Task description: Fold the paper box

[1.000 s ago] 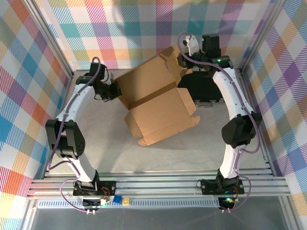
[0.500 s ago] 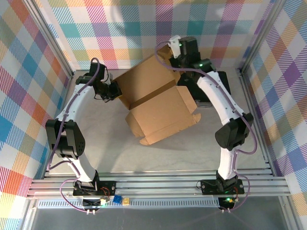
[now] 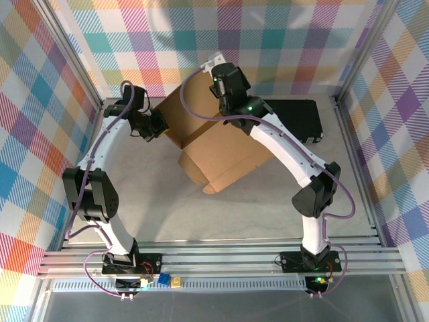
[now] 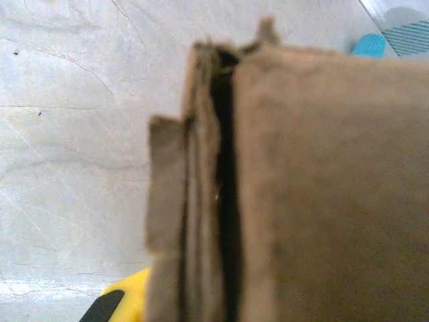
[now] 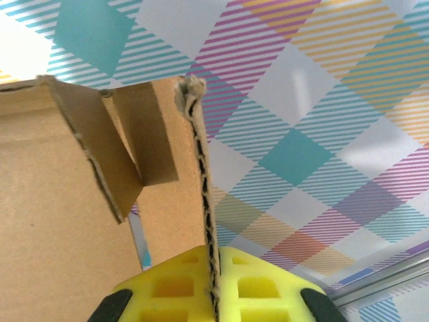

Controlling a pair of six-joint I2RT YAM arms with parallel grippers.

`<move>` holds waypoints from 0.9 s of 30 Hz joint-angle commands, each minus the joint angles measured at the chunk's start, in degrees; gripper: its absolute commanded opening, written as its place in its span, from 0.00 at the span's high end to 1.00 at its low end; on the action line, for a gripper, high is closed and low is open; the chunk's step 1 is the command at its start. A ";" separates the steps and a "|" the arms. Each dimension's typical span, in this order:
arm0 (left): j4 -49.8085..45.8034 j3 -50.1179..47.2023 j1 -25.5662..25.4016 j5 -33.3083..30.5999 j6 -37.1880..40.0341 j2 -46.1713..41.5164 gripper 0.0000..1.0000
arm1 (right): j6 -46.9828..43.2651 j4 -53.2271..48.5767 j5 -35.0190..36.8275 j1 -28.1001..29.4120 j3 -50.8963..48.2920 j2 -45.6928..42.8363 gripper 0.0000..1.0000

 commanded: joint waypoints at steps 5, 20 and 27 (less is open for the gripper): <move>1.86 0.70 -0.96 -0.22 -5.28 -0.45 1.00 | -4.05 6.02 4.54 3.17 -2.25 -0.57 1.00; 9.32 -2.69 -0.40 5.36 -2.86 -2.03 1.00 | 5.86 -8.09 -1.45 6.33 3.28 -1.37 0.49; 19.79 -5.60 0.29 11.59 -4.06 0.48 1.00 | 21.13 -25.99 -34.18 6.15 12.42 -10.06 0.26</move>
